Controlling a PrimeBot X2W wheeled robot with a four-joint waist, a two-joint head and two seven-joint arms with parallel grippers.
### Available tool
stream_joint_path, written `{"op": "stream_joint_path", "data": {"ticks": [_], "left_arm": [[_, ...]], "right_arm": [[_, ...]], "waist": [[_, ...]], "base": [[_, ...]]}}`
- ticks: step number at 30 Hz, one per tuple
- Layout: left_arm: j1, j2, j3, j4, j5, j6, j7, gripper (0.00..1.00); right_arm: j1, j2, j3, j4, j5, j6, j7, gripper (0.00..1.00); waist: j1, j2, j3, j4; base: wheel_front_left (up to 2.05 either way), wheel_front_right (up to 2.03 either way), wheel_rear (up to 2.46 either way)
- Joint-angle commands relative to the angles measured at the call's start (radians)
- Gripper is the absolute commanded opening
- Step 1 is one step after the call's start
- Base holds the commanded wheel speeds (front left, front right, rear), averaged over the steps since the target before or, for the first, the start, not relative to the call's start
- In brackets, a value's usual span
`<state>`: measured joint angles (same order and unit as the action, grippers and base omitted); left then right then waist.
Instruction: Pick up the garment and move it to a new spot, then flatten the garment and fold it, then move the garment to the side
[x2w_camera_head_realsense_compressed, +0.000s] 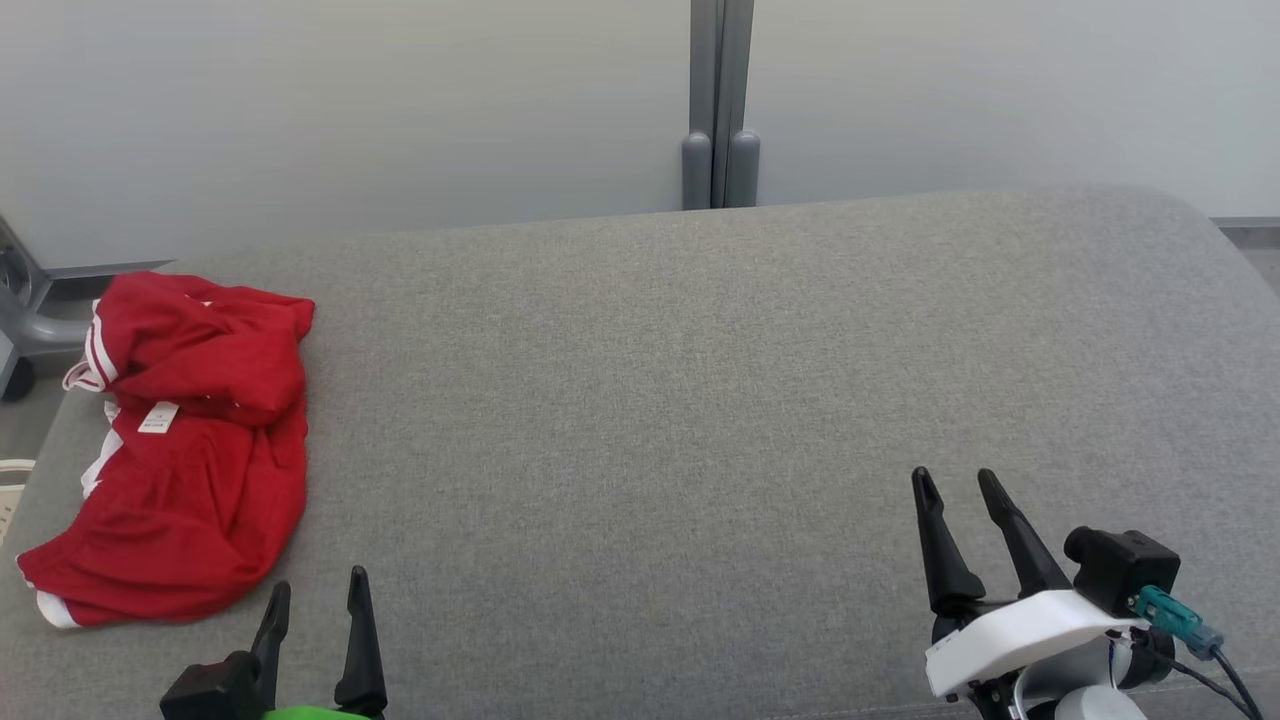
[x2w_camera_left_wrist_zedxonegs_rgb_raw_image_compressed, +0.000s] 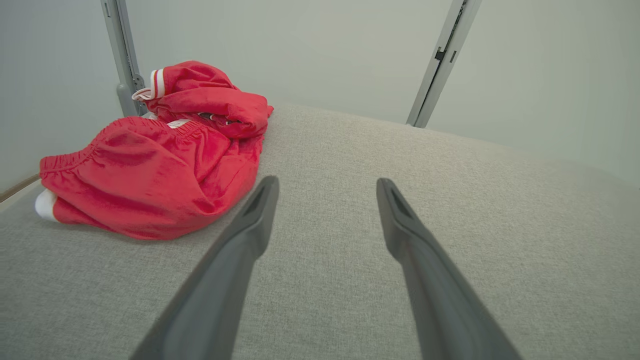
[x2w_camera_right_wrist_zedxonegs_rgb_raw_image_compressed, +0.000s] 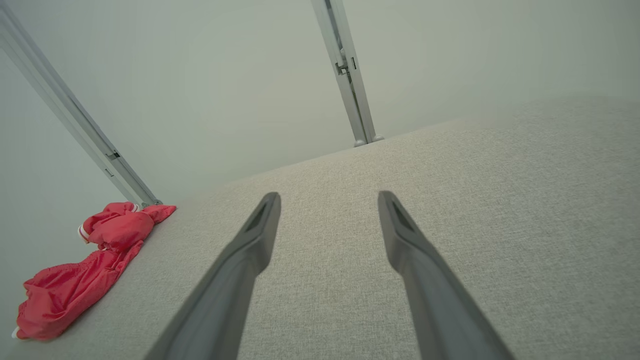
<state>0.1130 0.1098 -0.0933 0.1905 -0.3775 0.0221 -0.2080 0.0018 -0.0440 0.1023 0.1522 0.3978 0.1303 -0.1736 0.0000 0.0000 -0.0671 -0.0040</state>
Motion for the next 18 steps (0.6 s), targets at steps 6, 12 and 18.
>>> {"op": "stream_joint_path", "data": {"ticks": [6,12,18], "left_arm": [[0.019,0.016,0.010,-0.013,0.059,0.015,-0.005,1.00],[0.029,0.018,0.009,-0.020,0.095,0.024,-0.004,1.00],[0.046,0.014,0.006,-0.034,0.123,0.030,0.003,1.00]], "right_arm": [[0.005,-0.006,0.015,-0.001,-0.072,0.000,-0.029,1.00],[0.009,-0.007,0.026,-0.001,-0.117,0.000,-0.046,1.00],[0.013,-0.008,0.037,-0.005,-0.162,0.001,-0.063,1.00]], "waist": [[0.0000,0.0000,-0.006,-0.001],[0.0000,0.0000,-0.012,-0.002],[0.0000,0.0000,-0.018,-0.002]], "base": [[0.00,0.00,0.00],[0.00,0.00,0.00],[0.00,0.00,0.00]]}}
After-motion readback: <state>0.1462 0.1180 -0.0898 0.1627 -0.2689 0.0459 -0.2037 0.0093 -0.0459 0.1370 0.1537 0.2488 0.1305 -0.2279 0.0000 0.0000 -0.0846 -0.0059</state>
